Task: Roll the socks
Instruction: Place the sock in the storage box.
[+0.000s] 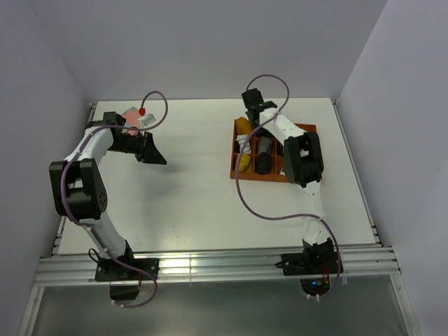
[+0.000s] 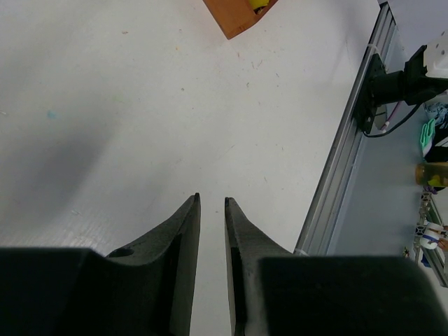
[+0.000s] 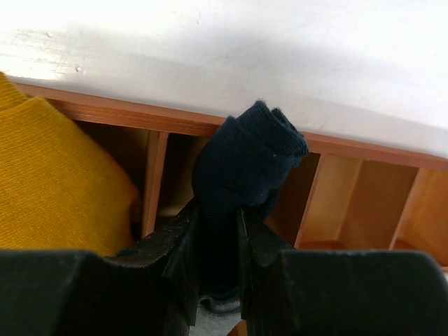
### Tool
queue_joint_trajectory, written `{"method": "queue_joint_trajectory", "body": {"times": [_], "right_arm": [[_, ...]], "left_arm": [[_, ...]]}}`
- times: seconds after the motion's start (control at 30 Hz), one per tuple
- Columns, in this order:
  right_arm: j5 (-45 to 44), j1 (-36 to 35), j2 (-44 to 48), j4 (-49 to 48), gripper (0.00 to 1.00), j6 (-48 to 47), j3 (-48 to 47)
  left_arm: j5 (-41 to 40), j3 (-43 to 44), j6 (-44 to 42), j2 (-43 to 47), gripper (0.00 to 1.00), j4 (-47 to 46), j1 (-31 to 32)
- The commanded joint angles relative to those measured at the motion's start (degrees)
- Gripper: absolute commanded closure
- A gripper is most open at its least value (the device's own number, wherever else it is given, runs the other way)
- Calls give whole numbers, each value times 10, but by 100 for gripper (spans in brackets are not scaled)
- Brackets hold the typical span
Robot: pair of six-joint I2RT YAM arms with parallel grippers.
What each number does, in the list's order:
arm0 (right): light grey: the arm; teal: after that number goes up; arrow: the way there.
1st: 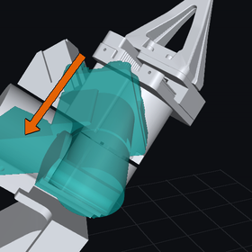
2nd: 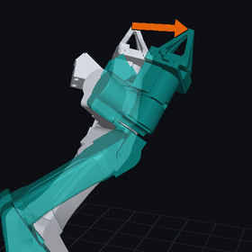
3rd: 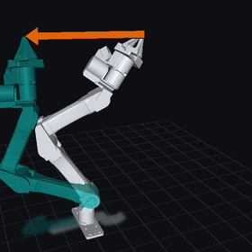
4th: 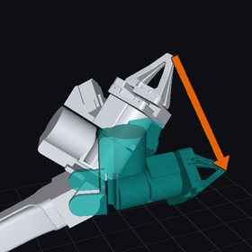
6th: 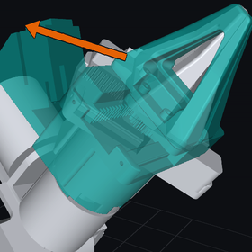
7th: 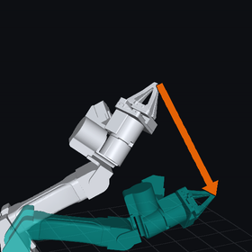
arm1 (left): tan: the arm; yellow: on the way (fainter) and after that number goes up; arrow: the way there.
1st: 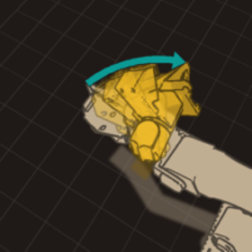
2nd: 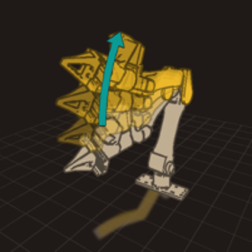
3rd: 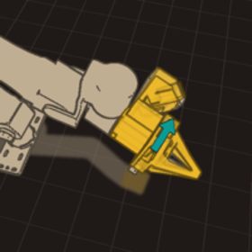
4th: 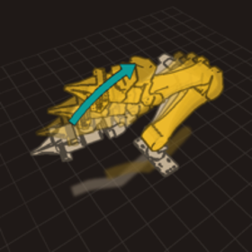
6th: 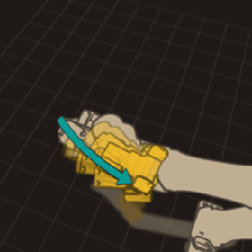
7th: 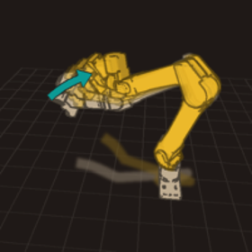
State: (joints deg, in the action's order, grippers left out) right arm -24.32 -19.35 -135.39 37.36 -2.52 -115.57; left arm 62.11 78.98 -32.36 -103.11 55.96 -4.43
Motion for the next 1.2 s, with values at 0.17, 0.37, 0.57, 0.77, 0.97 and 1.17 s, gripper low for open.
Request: {"method": "queue_joint_trajectory", "body": {"times": [0.17, 0.37, 0.57, 0.77, 0.97, 1.17], "right_arm": [[121, 34, -17, 53, 100, 59, -20], [156, 41, -29, 95, 100, 81, -51], [209, 62, -44, 119, 100, 115, -77], [225, 77, -53, 138, 100, 140, -94], [224, 77, -57, 143, 94, 137, -101], [223, 77, -55, 141, 80, 130, -99]], "left_arm": [[22, 5, -6, -3, 75, 6, -1], [20, 6, -2, -6, 75, 7, -1], [15, 5, 6, -4, 75, 0, 0], [8, 1, 22, -2, 75, -9, 2], [-1, -3, 39, 1, 75, -26, 9], [-16, -3, 51, 3, 75, -37, 15]]}}
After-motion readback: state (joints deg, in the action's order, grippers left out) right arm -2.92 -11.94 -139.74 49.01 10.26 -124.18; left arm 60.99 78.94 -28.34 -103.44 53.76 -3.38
